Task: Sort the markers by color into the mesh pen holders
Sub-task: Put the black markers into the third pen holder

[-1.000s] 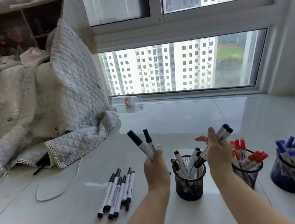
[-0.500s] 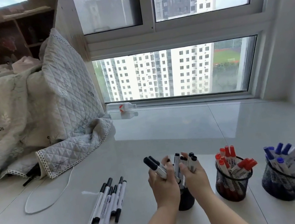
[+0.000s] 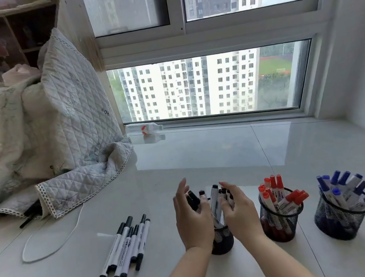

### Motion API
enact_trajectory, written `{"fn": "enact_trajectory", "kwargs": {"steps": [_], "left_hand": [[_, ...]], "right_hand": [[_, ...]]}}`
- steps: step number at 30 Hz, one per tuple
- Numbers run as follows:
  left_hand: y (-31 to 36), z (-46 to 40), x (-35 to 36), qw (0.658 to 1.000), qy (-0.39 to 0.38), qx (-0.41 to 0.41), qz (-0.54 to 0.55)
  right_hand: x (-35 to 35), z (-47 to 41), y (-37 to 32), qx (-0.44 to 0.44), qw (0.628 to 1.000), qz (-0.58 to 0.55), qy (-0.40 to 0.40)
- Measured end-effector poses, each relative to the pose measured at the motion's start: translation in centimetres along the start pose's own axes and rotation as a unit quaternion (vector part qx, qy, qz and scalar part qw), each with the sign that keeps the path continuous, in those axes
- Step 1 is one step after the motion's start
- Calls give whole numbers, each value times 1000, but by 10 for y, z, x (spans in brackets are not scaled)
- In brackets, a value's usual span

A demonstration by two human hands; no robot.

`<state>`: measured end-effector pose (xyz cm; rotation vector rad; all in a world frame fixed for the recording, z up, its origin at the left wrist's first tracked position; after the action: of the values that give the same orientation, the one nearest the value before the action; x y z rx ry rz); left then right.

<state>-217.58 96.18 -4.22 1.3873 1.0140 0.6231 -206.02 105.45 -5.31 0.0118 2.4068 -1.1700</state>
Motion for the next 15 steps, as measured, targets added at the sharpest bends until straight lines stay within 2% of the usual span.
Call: {"fn": "enact_trajectory", "kwargs": {"steps": [3, 9, 12, 15], "left_hand": [[10, -1, -2, 994, 2, 73, -84], [-1, 1, 7, 965, -54, 112, -230], [-7, -1, 8, 962, -95, 103, -234], [-16, -4, 1, 973, -147, 68, -163]], "right_hand": [[0, 1, -3, -10, 999, 29, -18], [0, 1, -2, 6, 996, 64, -54], [2, -1, -4, 18, 994, 82, -72], [-3, -4, -20, -13, 988, 145, -49]]}}
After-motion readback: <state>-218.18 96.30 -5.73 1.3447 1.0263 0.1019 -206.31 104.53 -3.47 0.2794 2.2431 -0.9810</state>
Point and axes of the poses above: each hand's wrist, its own z-axis away from the middle knuckle, its own x-axis out of the palm, y = z × x, the point moved 8 cm from there along -z, towards the middle knuckle, and after that the axes turned 13 degrees about -x, right-handed, at the moved point
